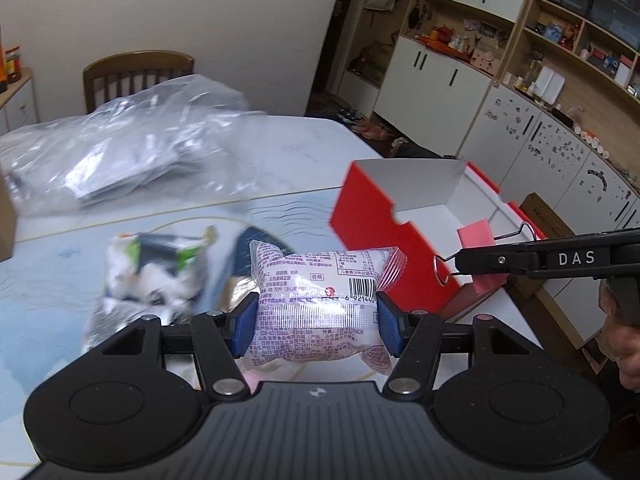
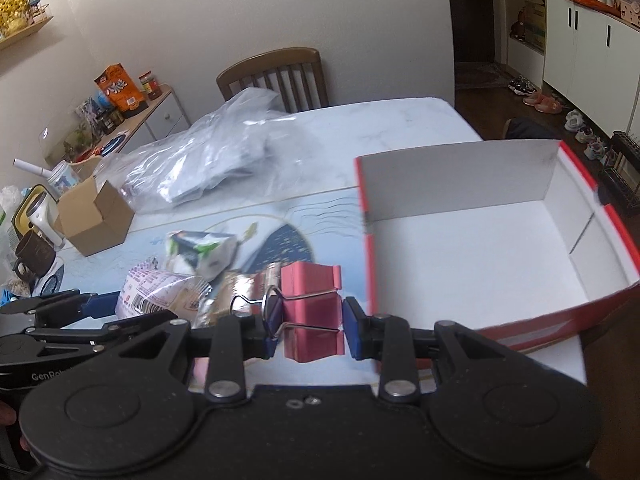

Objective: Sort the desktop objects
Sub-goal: 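Lift the bread bun and pink clip and carry both toward the red shoebox, then lower the bread bun and clip into the shoebox and open both tools, then move both tools back to the pile and approach the chick toy and gold bag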

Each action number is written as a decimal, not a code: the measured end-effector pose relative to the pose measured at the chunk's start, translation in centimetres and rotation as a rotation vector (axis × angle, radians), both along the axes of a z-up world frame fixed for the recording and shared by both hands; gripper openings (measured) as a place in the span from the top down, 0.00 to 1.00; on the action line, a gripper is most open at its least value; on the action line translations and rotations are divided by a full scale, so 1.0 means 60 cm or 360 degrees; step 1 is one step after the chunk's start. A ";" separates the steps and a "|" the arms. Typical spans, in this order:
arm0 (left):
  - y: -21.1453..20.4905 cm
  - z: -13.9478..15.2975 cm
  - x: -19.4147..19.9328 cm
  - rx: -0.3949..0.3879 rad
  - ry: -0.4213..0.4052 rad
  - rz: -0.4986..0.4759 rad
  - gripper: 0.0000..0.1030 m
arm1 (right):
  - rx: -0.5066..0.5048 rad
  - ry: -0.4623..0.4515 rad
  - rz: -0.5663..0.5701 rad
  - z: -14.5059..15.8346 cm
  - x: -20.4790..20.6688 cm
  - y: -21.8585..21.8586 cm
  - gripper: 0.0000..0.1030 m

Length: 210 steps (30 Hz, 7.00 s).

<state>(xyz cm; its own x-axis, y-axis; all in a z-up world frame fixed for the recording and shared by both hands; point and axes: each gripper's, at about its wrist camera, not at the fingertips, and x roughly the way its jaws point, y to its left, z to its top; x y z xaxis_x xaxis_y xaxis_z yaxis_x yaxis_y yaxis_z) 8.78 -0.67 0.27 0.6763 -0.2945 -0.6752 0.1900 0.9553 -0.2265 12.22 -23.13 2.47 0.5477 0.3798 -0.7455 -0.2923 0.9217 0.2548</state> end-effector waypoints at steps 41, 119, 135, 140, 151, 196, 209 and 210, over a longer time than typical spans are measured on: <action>-0.331 -0.052 0.197 0.0309 0.0049 -0.0491 0.42 | -0.0217 0.0090 -0.0165 -0.100 0.181 -0.233 0.69; -0.328 -0.017 0.186 0.0313 0.0088 -0.0348 0.32 | -0.0119 0.0078 0.0002 -0.053 0.188 -0.242 0.47; -0.235 0.015 0.096 0.0232 -0.0020 -0.0241 0.21 | -0.0076 -0.0088 0.0002 -0.016 0.119 -0.186 0.28; -0.187 0.010 0.077 0.0210 -0.0002 -0.0195 0.16 | -0.0059 -0.0086 0.0004 -0.016 0.102 -0.153 0.25; -0.074 -0.007 0.023 0.0232 0.0018 -0.0131 0.01 | -0.0083 -0.0098 0.0076 -0.014 0.062 -0.054 0.18; 0.129 -0.143 -0.007 0.0152 0.0352 0.0130 0.00 | -0.0236 0.0074 0.0252 -0.183 0.108 0.254 0.01; 0.130 -0.160 -0.007 0.0162 0.0387 0.0211 0.01 | -0.0275 0.0142 0.0269 -0.214 0.122 0.265 0.02; 0.130 -0.160 -0.008 0.0161 0.0381 0.0217 0.01 | -0.0264 0.0151 0.0266 -0.215 0.123 0.264 0.03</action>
